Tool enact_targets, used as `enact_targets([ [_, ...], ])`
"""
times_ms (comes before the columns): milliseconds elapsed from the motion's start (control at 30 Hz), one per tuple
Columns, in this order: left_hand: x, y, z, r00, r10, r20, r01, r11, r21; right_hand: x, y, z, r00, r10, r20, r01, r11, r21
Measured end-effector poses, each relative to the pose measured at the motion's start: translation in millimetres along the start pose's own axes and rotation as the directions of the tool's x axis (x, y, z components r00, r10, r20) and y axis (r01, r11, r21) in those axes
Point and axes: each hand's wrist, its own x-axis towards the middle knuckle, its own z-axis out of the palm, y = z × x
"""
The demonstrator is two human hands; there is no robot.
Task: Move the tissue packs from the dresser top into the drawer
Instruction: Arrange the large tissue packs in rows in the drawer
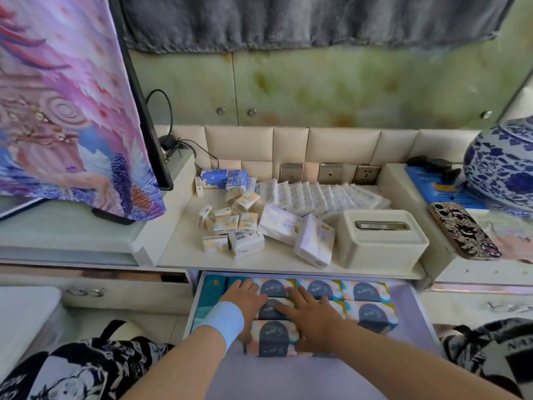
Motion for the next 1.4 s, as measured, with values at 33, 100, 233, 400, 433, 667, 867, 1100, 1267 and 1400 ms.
enact_targets([
  [33, 3, 3, -2, 1.0, -0.004, 0.0, 0.004, 1.0, 0.004, -2, 3, 0, 1.0, 0.004, 0.002, -0.004, 1.0, 0.013],
  [100, 9, 9, -7, 1.0, -0.022, 0.0, 0.022, 1.0, -0.014, -6, 11, 1, 1.0, 0.014, -0.003, -0.014, 0.999, 0.029],
  [233, 20, 17, -13, 1.0, -0.011, -0.013, 0.01, 0.999, -0.033, -12, 26, 8, 0.999, 0.017, -0.034, -0.018, 1.0, -0.019],
  [400, 34, 38, -17, 0.997, 0.036, -0.062, -0.043, 0.993, -0.113, -28, 53, 12, 0.999, 0.035, -0.026, -0.036, 0.999, -0.032],
  [433, 36, 44, -18, 0.997, 0.042, -0.067, -0.05, 0.99, -0.128, -32, 59, 12, 0.999, 0.039, -0.023, -0.039, 0.999, -0.031],
  [667, 47, 66, -28, 0.986, 0.036, -0.163, -0.044, 0.998, -0.045, -49, 81, 23, 0.997, 0.061, -0.038, -0.061, 0.998, -0.002],
  [867, 53, 91, -31, 0.977, -0.011, -0.211, 0.002, 0.999, -0.044, -52, 69, 18, 0.993, -0.004, -0.119, -0.002, 0.999, -0.052],
  [1100, 59, 99, -32, 0.978, 0.009, -0.207, -0.04, 0.988, -0.147, -61, 88, 18, 0.99, 0.043, -0.133, -0.053, 0.996, -0.07],
  [1267, 61, 102, -28, 0.955, 0.167, -0.247, -0.204, 0.97, -0.13, -69, 96, 23, 0.993, 0.031, -0.112, -0.043, 0.993, -0.108],
  [1400, 66, 118, -30, 0.957, 0.185, -0.222, -0.209, 0.974, -0.091, -81, 105, 27, 0.992, 0.073, -0.101, -0.088, 0.985, -0.147],
])
